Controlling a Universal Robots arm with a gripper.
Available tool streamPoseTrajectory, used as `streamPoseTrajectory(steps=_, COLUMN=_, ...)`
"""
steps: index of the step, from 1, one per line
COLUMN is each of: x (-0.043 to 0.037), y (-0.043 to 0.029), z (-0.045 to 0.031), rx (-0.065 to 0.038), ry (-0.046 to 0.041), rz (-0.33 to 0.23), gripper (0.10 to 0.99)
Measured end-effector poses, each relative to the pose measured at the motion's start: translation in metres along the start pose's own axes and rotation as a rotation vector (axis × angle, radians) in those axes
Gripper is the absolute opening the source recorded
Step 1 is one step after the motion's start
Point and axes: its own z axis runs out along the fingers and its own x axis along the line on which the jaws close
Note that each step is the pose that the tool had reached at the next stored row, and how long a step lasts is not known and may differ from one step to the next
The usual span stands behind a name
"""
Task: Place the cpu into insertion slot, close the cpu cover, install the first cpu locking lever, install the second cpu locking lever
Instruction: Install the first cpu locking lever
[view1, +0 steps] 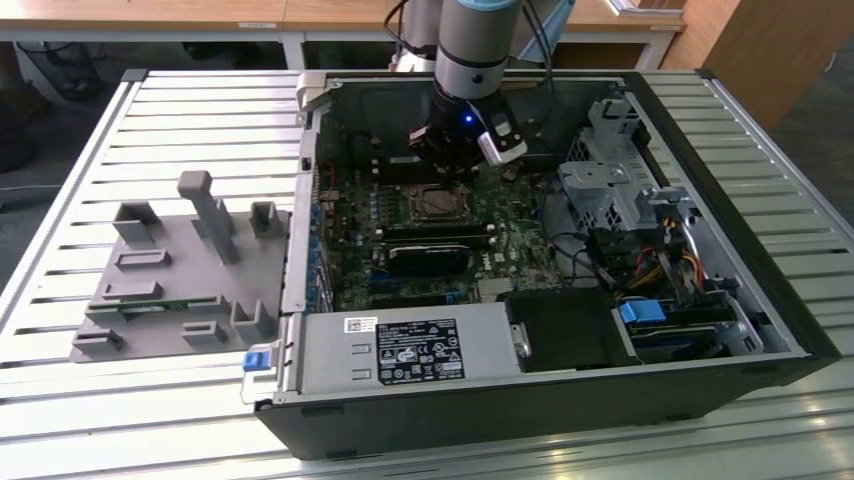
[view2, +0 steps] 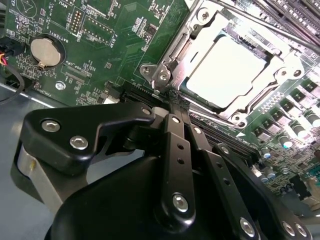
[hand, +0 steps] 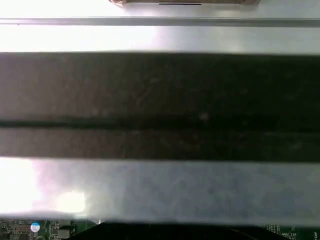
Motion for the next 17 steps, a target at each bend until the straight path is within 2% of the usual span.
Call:
streamPoseTrajectory(steps=15, x=0.0001, y=0.0005, z=-0.0032, rx=0.0, ry=-0.0001, rz=0.0, gripper=0.106)
streamPoseTrajectory(steps=17, x=0.0001, y=0.0004, z=-0.003, rx=0.004, ry=-0.0001, rz=0.0, gripper=0.106)
